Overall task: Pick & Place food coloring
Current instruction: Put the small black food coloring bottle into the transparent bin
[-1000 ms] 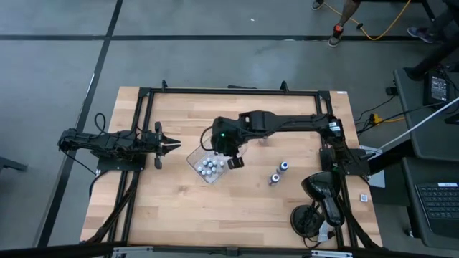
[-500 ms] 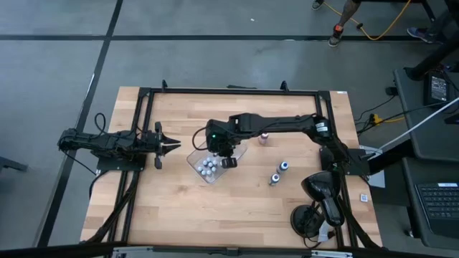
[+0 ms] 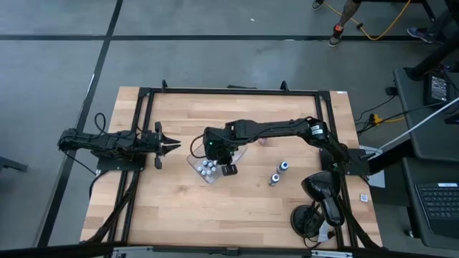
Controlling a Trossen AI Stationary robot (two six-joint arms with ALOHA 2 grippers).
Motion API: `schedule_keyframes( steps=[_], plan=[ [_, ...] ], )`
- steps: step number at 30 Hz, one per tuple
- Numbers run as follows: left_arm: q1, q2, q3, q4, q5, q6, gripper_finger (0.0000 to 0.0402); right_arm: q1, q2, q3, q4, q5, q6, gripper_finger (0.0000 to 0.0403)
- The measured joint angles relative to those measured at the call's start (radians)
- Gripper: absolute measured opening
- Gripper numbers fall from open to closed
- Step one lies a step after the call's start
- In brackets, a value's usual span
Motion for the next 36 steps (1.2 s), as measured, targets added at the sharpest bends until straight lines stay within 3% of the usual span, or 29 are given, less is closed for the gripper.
schedule_keyframes(
  steps=[36],
  plan=[
    [0.0, 0.0, 0.0, 0.0, 0.0, 0.0, 0.0052, -0.004, 0.025, -0.007, 0.022, -0.004, -0.02, 0.0055]
  ],
)
